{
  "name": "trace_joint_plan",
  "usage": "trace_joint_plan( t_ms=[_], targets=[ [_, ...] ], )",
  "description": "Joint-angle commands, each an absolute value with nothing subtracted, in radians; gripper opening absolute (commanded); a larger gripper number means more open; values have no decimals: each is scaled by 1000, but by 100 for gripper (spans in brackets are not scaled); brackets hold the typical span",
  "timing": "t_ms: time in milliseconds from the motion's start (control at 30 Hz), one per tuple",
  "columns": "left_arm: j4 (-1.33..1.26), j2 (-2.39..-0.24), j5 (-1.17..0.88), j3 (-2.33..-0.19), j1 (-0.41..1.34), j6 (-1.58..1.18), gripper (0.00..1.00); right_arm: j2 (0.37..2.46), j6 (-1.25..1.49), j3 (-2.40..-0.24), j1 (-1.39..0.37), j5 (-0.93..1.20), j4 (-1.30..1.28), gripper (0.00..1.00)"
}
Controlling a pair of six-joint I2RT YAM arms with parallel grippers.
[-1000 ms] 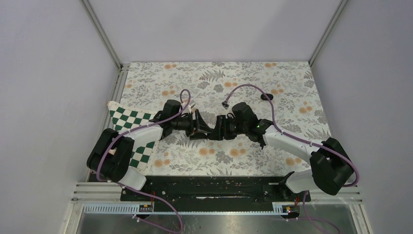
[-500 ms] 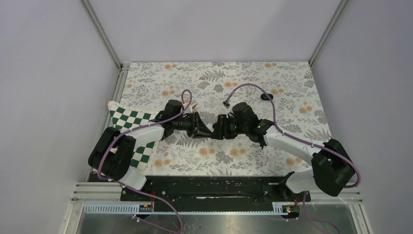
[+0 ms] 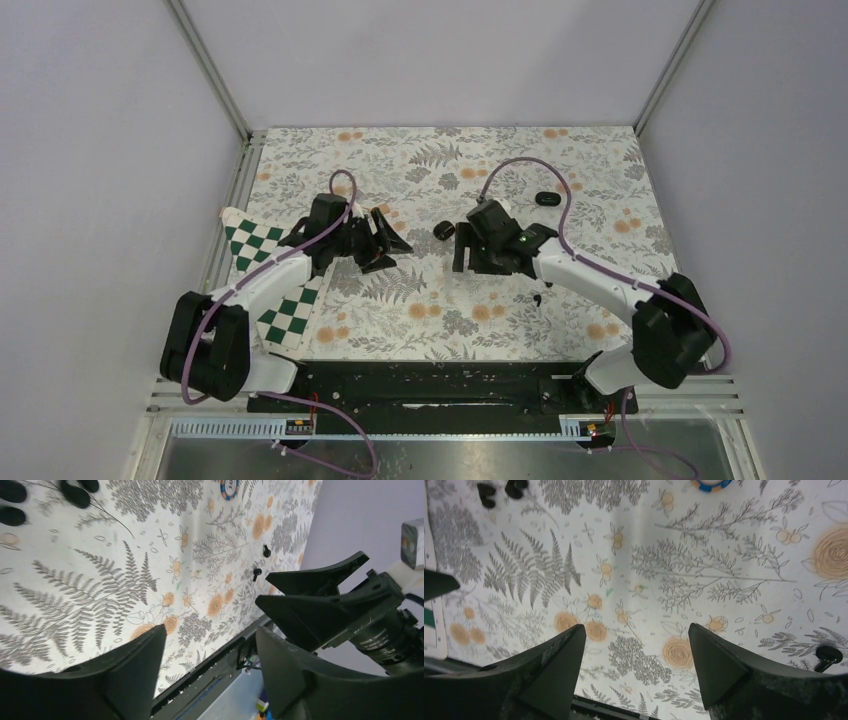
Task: Insert the wireless bluetooth earbuds into the charging case
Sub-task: Pick up the charging case from the center of the board.
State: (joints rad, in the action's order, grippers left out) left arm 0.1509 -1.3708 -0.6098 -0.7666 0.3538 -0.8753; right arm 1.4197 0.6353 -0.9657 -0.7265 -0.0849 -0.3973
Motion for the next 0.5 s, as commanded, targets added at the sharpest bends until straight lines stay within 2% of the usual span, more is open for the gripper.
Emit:
trace_joint_plan(
  t_ms=[0, 167, 467],
  targets=[
    [236, -1281, -493, -824, 329, -835, 72, 1544, 709, -1147, -724, -256, -538, 84],
    [287, -1223, -469, -832, 324, -817, 79, 1743, 577, -1382, -725, -262, -604, 84],
    [280, -1193, -470, -781, 316, -825, 80, 2056, 513, -1813, -710, -269, -809, 86]
  ],
)
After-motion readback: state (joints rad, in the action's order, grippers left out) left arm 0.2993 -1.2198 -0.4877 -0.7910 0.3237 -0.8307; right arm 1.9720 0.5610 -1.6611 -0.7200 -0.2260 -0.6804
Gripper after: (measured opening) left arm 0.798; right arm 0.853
